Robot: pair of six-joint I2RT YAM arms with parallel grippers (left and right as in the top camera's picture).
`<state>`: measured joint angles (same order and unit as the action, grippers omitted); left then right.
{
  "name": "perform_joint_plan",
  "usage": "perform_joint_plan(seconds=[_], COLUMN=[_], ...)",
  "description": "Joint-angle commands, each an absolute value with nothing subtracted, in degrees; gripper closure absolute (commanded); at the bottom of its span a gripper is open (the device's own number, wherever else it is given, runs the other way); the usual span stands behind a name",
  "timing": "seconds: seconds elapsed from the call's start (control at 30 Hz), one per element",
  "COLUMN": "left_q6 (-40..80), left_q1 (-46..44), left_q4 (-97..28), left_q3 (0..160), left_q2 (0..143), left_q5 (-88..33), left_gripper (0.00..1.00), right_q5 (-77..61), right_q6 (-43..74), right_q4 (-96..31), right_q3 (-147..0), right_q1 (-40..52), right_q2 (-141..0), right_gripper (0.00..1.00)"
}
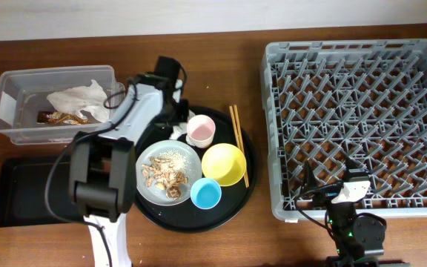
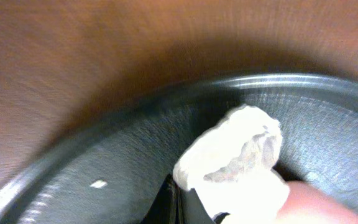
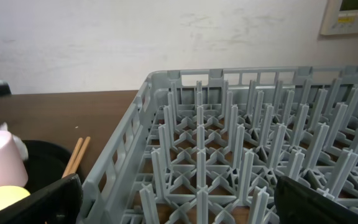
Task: Sort waste into correct bins and load items into the dishwasher rack
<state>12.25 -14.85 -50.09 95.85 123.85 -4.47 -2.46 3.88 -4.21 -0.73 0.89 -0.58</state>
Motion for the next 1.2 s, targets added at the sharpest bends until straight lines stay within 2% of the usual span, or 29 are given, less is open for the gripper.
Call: perform_joint_plan(seconds=[0.0, 0.13, 0.27, 0.37, 0.4, 0.43, 0.47, 0.83, 0.9, 0.97, 1.0, 1.1, 1.17], left_q6=[12.7, 14.7, 29.2, 30.2, 30.2, 30.2, 30.2, 30.2, 30.2, 28.2, 21.8, 25.8, 30.2], left_q1=[-12.1, -5.1, 8.5, 16.0, 17.5, 18.7, 19.6, 19.6, 19.6, 19.6, 19.6, 20.2, 23.8], left_q4=[-52.2, -51.5, -48.2, -45.5, -45.5, -45.7, -46.6, -52.9, -58.3, -61.0, -61.2, -61.8, -64.3], left_q3=[100.5, 100.5, 100.5, 100.4, 100.4, 100.4, 100.4, 100.4, 100.4, 100.5, 100.5, 100.4, 100.4], left_q2=[117.9, 109.7, 104.3, 105.0, 105.0, 105.0, 105.0, 105.0, 105.0, 104.0, 102.1, 97.3, 97.1], left_q5=[-4.7, -4.7, -4.7, -4.6, -4.6, -4.6, -4.6, -4.5, -5.5, -10.6, -16.6, -10.1, -6.2], left_gripper=[0.99, 0.99, 0.99, 0.98, 0.65, 0.25, 0.01, 0.01, 0.01, 0.01, 0.01, 0.01, 0.01], right_q5=[-2.2, -2.2, -2.2, -2.2, -2.2, -2.2, -2.2, -2.2, -2.2, -2.2, -2.2, -2.2, -2.2], right_q6=[3.6, 3.6, 3.6, 3.6, 3.6, 3.6, 3.6, 3.6, 3.6, 3.6, 3.6, 3.6, 3.6], right_q4=[-4.3, -4.3, -4.3, -4.3, -4.3, -4.3, -4.3, -4.3, -4.3, -4.3, -4.3, -4.3, -4.3], right_q3=[-0.3, -0.3, -0.3, -0.3, -0.3, -0.3, -0.3, -0.3, -0.3, -0.3, -0.3, -0.3, -0.3], right_q1=[0.6, 0.6, 0.6, 0.6, 0.6, 0.6, 0.6, 0.6, 0.6, 0.6, 0.6, 0.6, 0.6], right_q2=[-0.2, -0.2, -0.2, -0.2, -0.2, -0.2, -0.2, -0.2, -0.2, -0.2, -0.2, -0.2, -0.2], right_gripper=[0.01, 0.01, 0.01, 0.01, 0.01, 0.01, 0.01, 0.01, 0.01, 0.01, 0.01, 0.01, 0.01])
